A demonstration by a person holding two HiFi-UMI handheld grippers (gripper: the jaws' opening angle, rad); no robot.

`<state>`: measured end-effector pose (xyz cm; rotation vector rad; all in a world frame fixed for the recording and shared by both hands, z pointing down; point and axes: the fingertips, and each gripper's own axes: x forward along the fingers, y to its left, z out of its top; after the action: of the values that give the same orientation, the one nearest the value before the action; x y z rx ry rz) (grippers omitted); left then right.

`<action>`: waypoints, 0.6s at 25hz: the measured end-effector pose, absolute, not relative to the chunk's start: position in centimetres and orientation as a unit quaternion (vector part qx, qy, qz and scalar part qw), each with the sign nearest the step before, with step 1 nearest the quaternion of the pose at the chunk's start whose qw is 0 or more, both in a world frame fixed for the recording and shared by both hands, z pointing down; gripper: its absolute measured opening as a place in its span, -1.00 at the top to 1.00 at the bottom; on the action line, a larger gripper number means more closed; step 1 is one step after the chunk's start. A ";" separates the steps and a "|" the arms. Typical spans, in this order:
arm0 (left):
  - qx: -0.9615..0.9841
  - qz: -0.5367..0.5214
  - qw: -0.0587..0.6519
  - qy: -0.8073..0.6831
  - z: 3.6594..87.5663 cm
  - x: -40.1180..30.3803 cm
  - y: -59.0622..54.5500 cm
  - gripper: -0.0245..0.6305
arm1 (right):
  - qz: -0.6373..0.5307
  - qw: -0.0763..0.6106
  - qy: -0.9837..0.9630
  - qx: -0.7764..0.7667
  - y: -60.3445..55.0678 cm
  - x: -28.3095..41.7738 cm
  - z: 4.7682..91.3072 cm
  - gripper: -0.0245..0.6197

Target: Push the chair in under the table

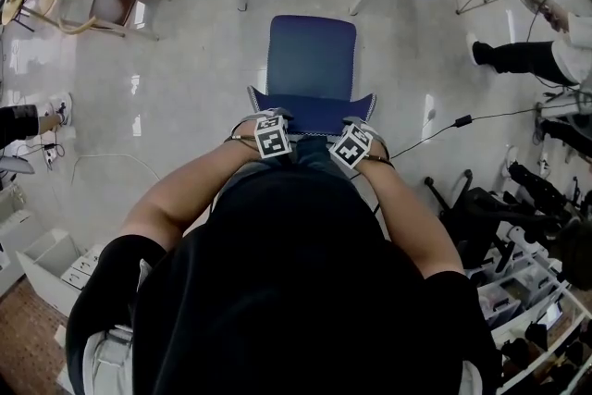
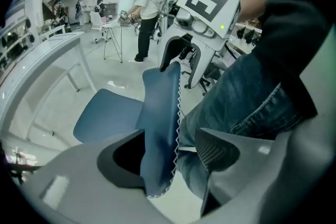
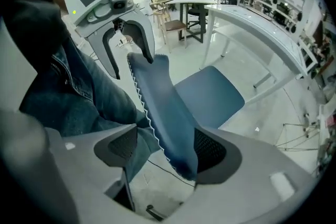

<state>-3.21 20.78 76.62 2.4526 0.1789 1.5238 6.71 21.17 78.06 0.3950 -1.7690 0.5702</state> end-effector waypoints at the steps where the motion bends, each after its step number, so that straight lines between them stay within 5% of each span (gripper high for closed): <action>1: 0.835 0.535 0.111 0.063 77.3 -3.4 20.9 -0.34 | 0.230 0.594 -0.754 0.161 21.3 7.0 78.6 -0.22; 15: 0.780 0.623 0.030 0.052 82.9 -5.4 20.0 -0.22 | 0.077 0.681 -0.720 0.106 20.7 8.9 83.8 0.02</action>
<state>-5.36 20.04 82.91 2.4047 0.1616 1.9207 8.88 20.70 83.78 0.2382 -1.6158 0.1738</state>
